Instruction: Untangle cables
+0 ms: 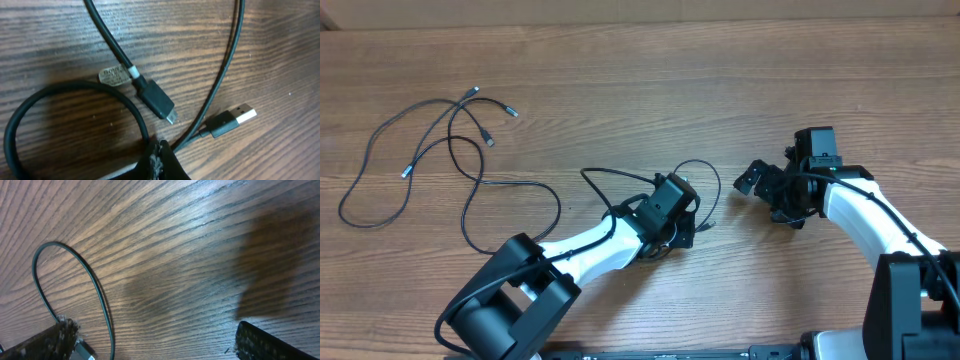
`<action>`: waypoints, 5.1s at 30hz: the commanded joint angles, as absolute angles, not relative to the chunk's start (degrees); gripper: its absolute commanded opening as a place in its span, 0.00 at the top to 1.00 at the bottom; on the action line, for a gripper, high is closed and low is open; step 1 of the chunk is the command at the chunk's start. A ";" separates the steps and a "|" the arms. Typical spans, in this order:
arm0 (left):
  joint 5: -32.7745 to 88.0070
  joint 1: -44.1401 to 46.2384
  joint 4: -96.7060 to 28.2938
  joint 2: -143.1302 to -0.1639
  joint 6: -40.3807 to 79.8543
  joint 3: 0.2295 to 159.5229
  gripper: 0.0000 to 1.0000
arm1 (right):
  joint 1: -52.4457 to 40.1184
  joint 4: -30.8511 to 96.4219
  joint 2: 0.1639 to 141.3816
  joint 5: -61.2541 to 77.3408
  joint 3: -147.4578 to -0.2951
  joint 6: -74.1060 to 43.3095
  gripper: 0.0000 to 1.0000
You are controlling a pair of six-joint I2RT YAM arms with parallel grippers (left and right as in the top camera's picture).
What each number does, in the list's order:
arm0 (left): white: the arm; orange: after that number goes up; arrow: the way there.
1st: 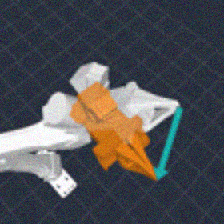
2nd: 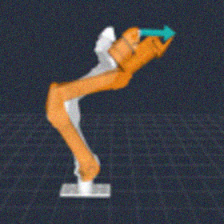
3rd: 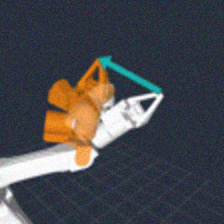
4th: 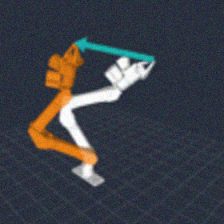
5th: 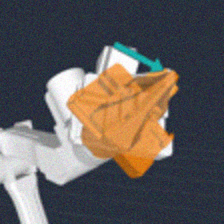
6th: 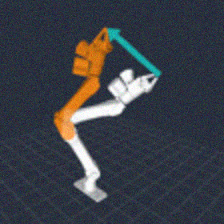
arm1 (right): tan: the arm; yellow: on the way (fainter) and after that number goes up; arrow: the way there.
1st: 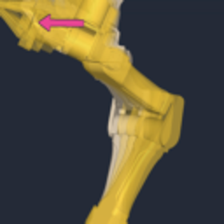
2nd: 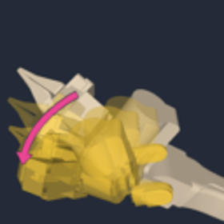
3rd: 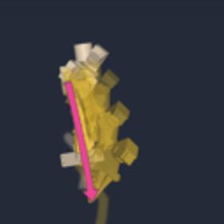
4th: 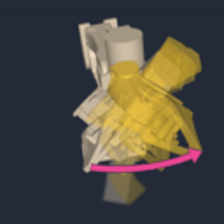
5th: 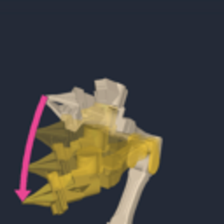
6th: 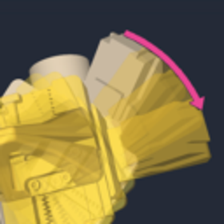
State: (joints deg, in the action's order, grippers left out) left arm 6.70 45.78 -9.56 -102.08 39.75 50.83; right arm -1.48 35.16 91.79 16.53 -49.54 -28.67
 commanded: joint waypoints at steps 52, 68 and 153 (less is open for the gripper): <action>-7.38 38.06 -23.57 -109.25 38.81 64.53 0.24 | -1.37 34.83 91.53 16.71 -49.89 -28.64 0.00; -5.50 38.28 -19.18 -114.76 38.81 64.53 0.49 | -1.37 34.83 91.53 16.71 -49.89 -28.64 0.00; 3.60 39.79 -27.42 -105.80 39.53 64.64 0.62 | -1.37 34.83 91.53 16.71 -49.89 -28.64 0.00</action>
